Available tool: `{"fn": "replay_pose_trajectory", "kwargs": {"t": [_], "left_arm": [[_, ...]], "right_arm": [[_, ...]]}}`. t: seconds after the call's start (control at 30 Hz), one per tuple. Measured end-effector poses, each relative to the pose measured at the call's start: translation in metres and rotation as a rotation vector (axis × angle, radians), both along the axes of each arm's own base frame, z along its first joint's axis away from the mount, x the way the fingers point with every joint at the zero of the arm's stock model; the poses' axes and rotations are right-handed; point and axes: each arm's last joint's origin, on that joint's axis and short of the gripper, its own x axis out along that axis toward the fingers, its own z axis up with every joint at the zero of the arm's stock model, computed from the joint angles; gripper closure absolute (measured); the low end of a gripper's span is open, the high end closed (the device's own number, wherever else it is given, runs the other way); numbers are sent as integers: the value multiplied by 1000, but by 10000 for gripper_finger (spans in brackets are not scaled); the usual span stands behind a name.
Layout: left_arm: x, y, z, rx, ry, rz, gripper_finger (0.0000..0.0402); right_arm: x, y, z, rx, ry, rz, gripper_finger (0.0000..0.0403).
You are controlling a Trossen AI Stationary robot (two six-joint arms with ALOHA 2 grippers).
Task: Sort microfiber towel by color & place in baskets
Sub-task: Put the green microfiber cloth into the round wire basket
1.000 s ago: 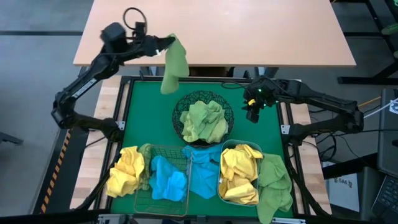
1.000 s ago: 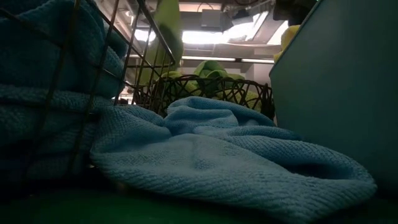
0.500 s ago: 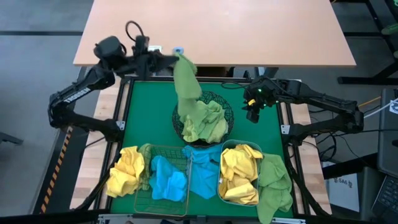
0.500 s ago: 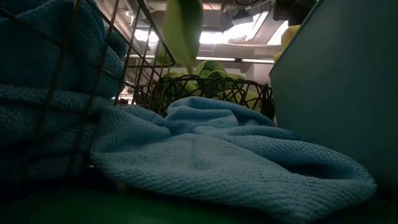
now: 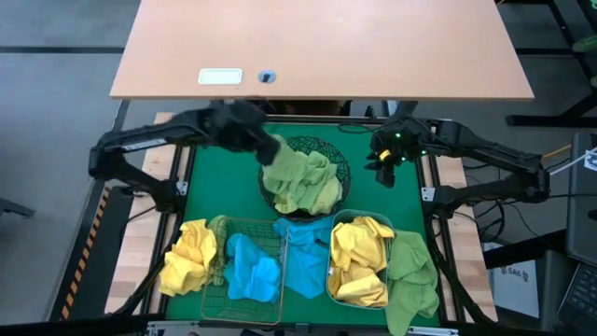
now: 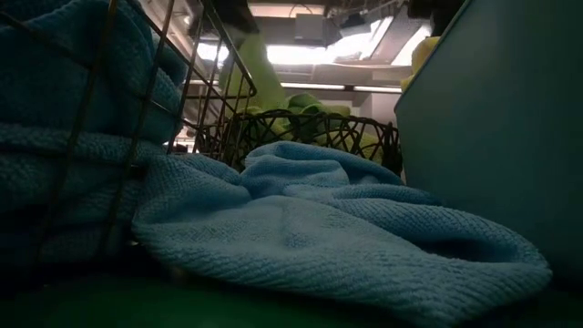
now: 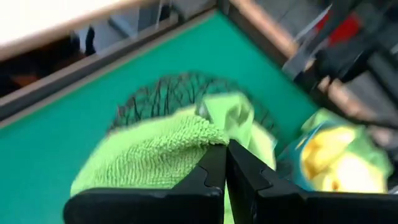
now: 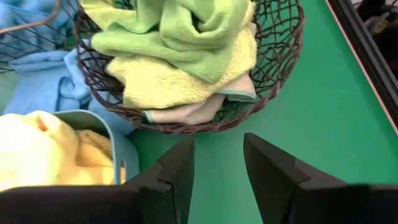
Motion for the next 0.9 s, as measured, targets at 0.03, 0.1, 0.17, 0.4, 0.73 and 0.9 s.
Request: {"fn": "replay_pose_trajectory", "kwargs": {"t": [0.03,0.1,0.17,0.4,0.73,0.9], "left_arm": [[8,-1,-8,-6,30,-11,401],[26,-5,-23,-15,84,-38,401],[41,-9,-40,-23,140,-62,401],[84,-27,-99,-125,314,-192,401],[99,-45,-150,-185,539,-247,401],[99,-44,-153,-188,555,-245,401]], "right_arm": [[-1,1,1,0,-6,2,263],[-5,2,4,-4,-20,1,263],[-8,3,6,-9,-34,2,263],[-19,11,14,119,-102,88,263],[-18,43,11,269,-52,262,263],[-22,69,7,325,58,284,263]]}}
